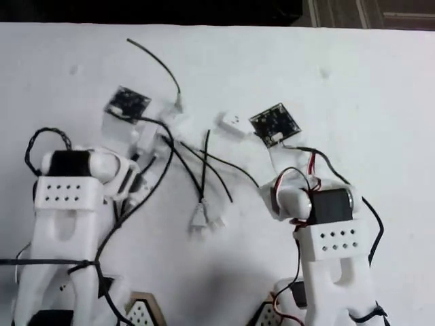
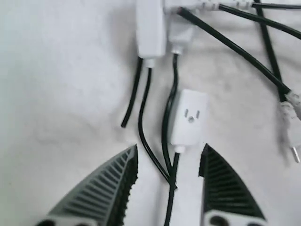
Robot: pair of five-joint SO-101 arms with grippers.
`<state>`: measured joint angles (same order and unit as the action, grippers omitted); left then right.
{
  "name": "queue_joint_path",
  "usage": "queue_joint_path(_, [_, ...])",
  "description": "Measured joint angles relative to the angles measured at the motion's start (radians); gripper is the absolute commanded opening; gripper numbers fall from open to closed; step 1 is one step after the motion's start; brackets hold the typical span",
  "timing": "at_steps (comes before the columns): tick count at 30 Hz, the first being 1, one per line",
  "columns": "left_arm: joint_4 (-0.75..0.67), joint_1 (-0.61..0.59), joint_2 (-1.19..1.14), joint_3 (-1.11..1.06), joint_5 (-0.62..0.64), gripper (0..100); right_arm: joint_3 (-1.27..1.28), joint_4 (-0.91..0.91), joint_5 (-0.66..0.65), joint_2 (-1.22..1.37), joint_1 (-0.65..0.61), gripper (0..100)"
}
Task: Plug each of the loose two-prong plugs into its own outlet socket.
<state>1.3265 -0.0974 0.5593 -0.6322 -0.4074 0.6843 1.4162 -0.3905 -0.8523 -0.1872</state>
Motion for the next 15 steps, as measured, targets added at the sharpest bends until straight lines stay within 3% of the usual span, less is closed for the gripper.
queue_joint_path(9, [-0.443, -0.020, 0.000, -0.302, -0.051, 21, 0.000, 0.000, 0.000, 0.000, -0.002, 18.3])
queue_joint_path(15, [-0.563, -0.074, 0.000, -0.354, -0.066, 21, 0.000, 0.000, 0.000, 0.000, -0.002, 18.3])
